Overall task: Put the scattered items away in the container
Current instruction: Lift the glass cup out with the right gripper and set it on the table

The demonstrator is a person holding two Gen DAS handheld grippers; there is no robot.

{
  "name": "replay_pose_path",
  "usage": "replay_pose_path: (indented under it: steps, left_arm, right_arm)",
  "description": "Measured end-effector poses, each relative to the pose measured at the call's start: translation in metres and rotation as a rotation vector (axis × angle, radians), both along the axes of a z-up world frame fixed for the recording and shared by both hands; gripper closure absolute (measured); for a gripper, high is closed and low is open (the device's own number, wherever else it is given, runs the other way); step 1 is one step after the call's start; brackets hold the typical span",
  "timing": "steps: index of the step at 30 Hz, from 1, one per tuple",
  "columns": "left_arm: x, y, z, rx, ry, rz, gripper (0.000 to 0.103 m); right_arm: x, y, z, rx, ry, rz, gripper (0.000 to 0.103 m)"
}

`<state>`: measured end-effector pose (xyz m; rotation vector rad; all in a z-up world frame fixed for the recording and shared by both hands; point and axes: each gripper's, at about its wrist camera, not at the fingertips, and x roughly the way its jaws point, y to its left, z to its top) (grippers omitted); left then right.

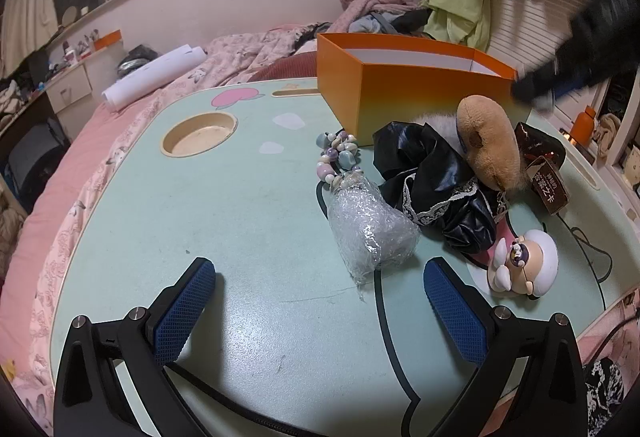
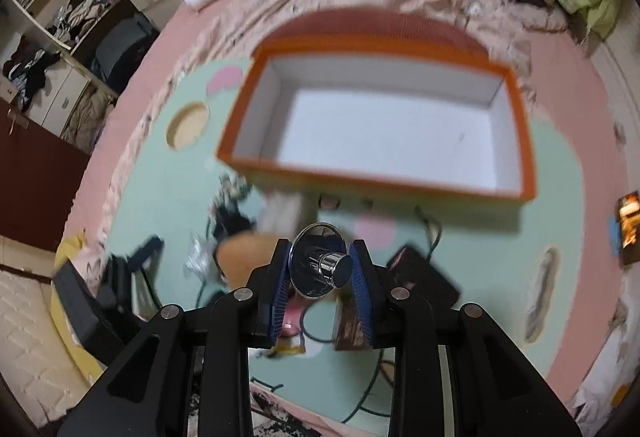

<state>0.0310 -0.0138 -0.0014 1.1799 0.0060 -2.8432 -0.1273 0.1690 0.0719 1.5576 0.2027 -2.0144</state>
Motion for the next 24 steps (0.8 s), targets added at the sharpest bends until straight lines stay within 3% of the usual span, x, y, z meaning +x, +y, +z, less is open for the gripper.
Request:
replay_pose_path:
  steps: [13,17,21,24]
  left_arm:
    - [0.0,0.0,0.0,0.001,0.0,-0.001,0.0]
    - [0.0,0.0,0.0,0.0,-0.001,-0.001,0.0]
    - [0.0,0.0,0.0,0.0,0.0,-0.001,0.0]
    - [0.0,0.0,0.0,0.0,0.0,-0.001,0.0]
  right_arm:
    - [0.046,0.005,-0.041,-0.038,0.01,0.066,0.072]
    - [0.054,0.013,-0.027,-0.112,0.096,0.075,0.065]
    - [0.05,0.038,0.002,-0.189,0.217,-0.007,0.061]
    - [0.027,0.077,0.02,-0.235,0.307,-0.2,0.052]
